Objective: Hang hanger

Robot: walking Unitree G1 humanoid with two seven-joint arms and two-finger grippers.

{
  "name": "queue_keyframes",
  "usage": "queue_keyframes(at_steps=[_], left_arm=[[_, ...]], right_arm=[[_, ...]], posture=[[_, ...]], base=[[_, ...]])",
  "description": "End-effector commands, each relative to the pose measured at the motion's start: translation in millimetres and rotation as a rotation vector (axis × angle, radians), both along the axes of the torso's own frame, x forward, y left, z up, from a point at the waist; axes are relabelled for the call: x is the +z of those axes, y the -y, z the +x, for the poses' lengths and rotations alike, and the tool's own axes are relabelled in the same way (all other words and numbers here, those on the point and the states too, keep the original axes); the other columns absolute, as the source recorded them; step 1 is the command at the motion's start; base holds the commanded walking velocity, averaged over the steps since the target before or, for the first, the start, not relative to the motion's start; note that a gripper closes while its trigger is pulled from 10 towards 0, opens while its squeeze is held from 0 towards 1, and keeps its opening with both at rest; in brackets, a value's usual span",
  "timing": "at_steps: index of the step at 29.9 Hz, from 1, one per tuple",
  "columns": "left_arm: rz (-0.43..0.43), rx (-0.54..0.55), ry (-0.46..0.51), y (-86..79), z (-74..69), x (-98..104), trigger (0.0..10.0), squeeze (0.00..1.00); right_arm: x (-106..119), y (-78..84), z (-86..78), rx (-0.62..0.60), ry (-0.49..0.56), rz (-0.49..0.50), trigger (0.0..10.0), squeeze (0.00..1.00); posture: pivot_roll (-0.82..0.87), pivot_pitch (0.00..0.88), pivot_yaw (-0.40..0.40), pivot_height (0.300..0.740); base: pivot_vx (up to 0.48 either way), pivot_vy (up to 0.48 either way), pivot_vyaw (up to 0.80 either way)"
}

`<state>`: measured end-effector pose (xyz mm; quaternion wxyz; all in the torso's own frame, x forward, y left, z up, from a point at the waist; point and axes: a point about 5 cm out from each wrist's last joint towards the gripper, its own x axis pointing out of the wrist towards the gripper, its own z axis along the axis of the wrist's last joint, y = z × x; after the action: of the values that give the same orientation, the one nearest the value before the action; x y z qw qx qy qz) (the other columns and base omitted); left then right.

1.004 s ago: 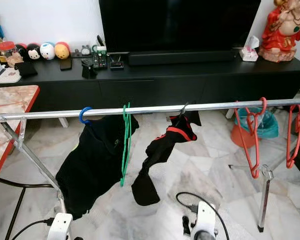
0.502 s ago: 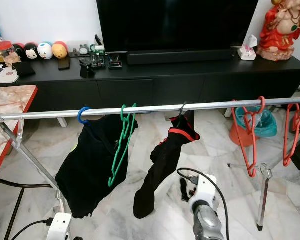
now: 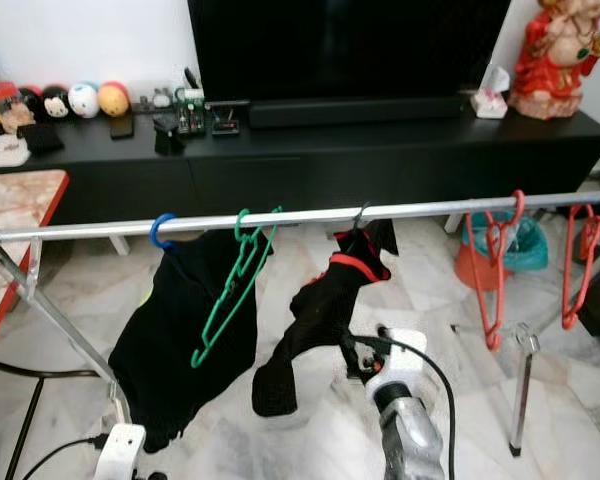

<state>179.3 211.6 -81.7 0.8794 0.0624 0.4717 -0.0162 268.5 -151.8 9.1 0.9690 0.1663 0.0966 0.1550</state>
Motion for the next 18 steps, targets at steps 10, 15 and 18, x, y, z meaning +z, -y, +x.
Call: queue_keyframes(at_steps=[10, 15, 18], left_arm=[[0.013, -0.025, 0.002, -0.9, 3.1, 2, 10.0, 0.0], [0.012, -0.029, 0.006, 1.6, 5.5, 2, 10.0, 0.0], [0.01, -0.031, 0.009, 3.0, 6.5, 2, 10.0, 0.0]], right_arm=[[31, -10.9, 50.9, 0.078, -0.04, -0.126, 10.0, 0.0], [36, -10.6, 64.3, -0.004, -0.11, -0.17, 10.0, 0.0], [34, -12.2, 65.8, -0.004, -0.147, -0.205, 10.0, 0.0]], posture=[[-0.12, 0.0, 0.0, 0.74], [-0.11, 0.0, -0.001, 0.74], [-0.11, 0.0, -0.003, 0.74]], base=[[0.0, 0.0, 0.0], [0.0, 0.0, 0.0], [0.0, 0.0, 0.0]])
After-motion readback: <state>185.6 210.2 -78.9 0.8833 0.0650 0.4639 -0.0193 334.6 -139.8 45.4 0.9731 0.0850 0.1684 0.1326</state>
